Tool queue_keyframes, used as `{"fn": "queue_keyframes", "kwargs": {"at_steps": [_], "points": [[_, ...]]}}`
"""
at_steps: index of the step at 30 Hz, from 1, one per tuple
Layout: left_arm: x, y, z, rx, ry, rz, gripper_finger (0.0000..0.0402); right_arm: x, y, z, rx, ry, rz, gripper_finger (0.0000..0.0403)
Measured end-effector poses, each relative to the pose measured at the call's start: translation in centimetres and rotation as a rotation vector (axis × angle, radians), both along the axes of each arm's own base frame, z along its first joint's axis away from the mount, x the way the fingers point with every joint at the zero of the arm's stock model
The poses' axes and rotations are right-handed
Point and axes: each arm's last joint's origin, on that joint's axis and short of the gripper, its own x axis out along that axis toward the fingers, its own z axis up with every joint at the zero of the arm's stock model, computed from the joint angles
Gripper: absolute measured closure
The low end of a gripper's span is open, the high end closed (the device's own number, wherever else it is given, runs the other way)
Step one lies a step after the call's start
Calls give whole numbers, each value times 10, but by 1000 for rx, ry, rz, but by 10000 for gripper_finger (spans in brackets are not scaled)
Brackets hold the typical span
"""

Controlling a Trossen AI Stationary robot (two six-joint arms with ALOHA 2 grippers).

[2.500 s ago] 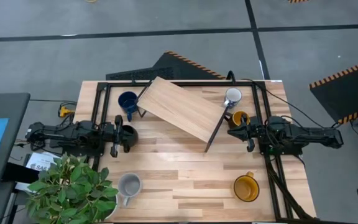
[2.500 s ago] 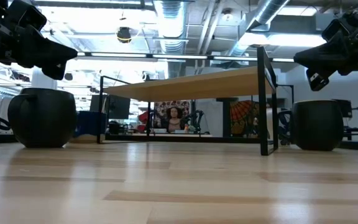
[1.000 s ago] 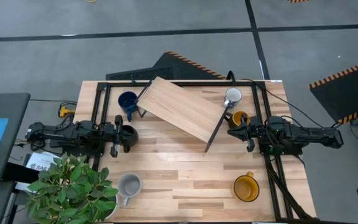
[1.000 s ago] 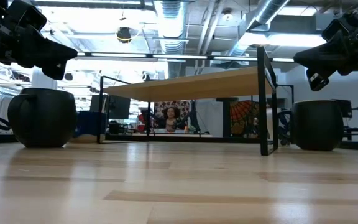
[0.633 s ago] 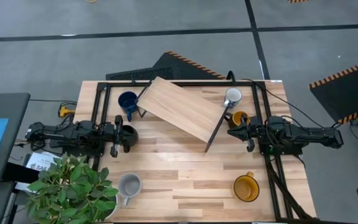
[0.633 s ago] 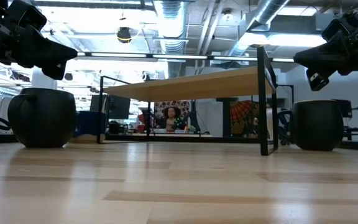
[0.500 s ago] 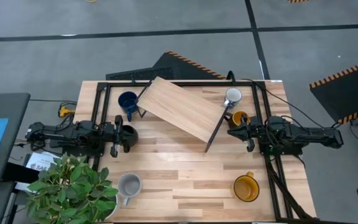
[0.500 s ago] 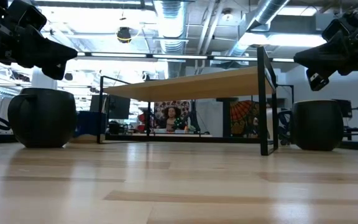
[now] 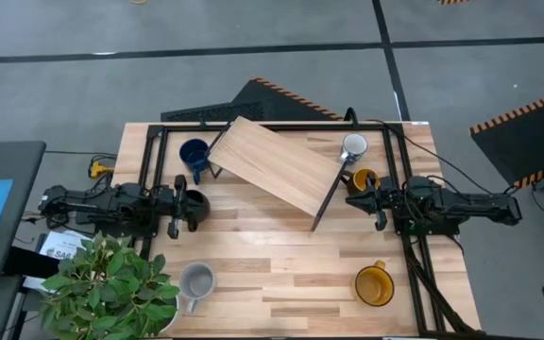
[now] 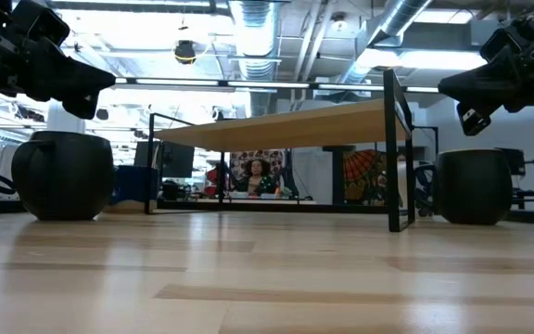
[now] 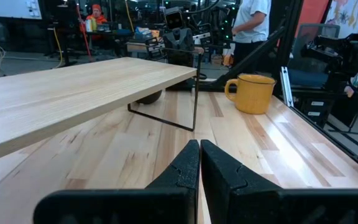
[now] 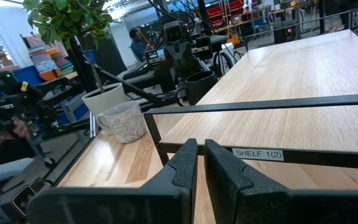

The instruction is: Place coffee mugs

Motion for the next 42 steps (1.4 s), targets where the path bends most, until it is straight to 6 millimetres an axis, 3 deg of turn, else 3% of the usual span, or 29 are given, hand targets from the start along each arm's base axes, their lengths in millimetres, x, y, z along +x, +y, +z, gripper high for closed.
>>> {"fn": "queue_keyframes", "kwargs": {"at_steps": [5, 11, 15, 20, 27, 32, 36, 42], "points": [[0, 0, 2, -131, -21, 10, 401, 0, 0, 0, 3, 0, 0, 347], [-3, 6, 20, -420, -239, 152, 401, 0, 0, 0, 3, 0, 0, 347], [0, 3, 37, -386, -188, 63, 397, 0, 0, 0, 2, 0, 0, 347], [14, 0, 61, -376, 88, 70, 354, 0, 0, 0, 2, 0, 0, 347], [36, 0, 97, -365, 530, 259, 259, 0, 0, 0, 2, 0, 0, 347], [54, -2, 111, -403, 788, 334, 218, 0, 0, 0, 2, 0, 0, 347], [69, -4, 102, -425, 955, 413, 212, 0, 0, 0, 2, 0, 0, 347], [92, -6, 73, -395, 1140, 479, 212, 0, 0, 0, 2, 0, 0, 347]]}}
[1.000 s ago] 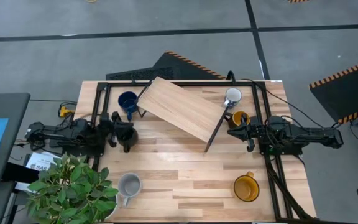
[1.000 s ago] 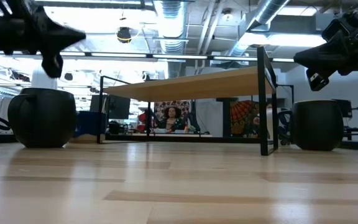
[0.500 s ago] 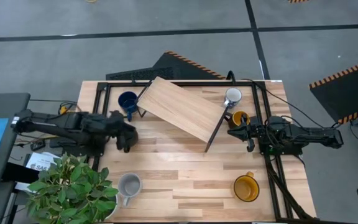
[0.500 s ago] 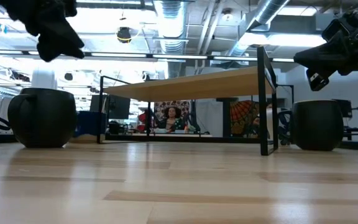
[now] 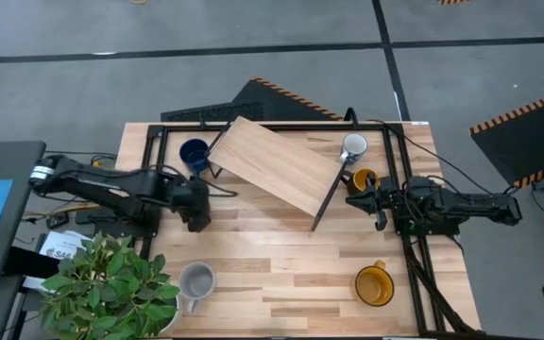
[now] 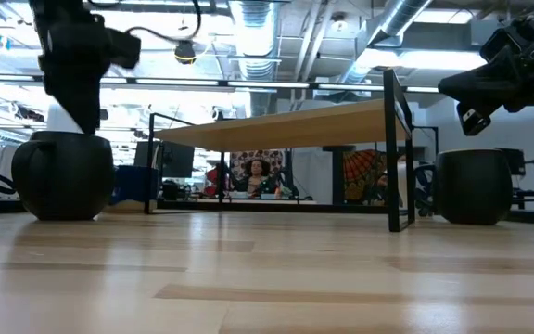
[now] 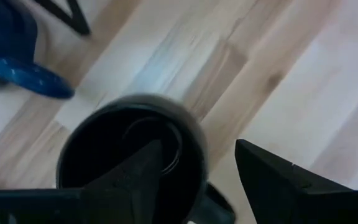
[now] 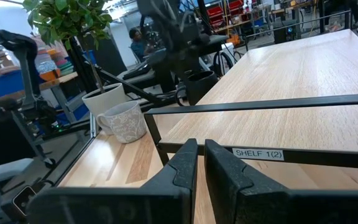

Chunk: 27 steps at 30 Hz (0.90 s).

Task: Place coffee mugs
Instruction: Put the black mug on the shelf

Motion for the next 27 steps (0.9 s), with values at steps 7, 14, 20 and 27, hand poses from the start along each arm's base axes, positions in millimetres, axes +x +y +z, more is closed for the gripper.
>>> {"fn": "queue_keyframes", "kwargs": {"at_steps": [7, 14, 20, 27], "points": [[19, -3, -27, -43, 150, 4, 212, 0, 0, 0, 0, 0, 0, 347], [30, -6, -52, -69, 293, -6, 226, 0, 0, 0, 0, 0, 0, 347], [33, -9, -55, -141, 345, -97, 361, 0, 0, 0, -3, 0, 0, 347], [39, -9, -5, -125, 248, -107, 395, 0, 0, 0, -3, 0, 0, 347]]}}
